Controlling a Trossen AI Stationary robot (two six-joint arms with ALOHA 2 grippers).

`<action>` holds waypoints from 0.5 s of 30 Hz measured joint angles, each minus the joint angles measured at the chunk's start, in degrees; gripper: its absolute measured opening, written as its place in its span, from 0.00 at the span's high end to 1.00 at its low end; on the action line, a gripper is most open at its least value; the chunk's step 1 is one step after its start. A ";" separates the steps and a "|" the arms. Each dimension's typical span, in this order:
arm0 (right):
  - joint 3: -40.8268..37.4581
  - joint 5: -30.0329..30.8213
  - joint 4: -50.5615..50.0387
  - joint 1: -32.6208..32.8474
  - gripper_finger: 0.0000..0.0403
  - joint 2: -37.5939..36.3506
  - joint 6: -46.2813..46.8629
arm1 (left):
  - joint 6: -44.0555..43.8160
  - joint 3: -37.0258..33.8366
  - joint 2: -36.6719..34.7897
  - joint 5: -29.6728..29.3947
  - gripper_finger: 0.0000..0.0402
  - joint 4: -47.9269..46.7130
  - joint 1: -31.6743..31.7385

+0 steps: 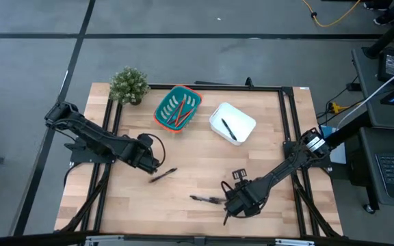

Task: Sort pens & pencils
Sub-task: Put the right black pen into the white bin

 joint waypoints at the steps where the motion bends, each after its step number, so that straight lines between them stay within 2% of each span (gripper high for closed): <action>1: 0.38 0.00 -0.26 0.00 0.79 0.00 0.07 | 0.02 0.00 0.00 0.00 0.89 0.00 0.00; 15: 4.50 -3.16 6.59 0.04 0.79 -0.04 6.74 | 0.04 0.00 0.00 -0.01 0.89 -0.02 0.00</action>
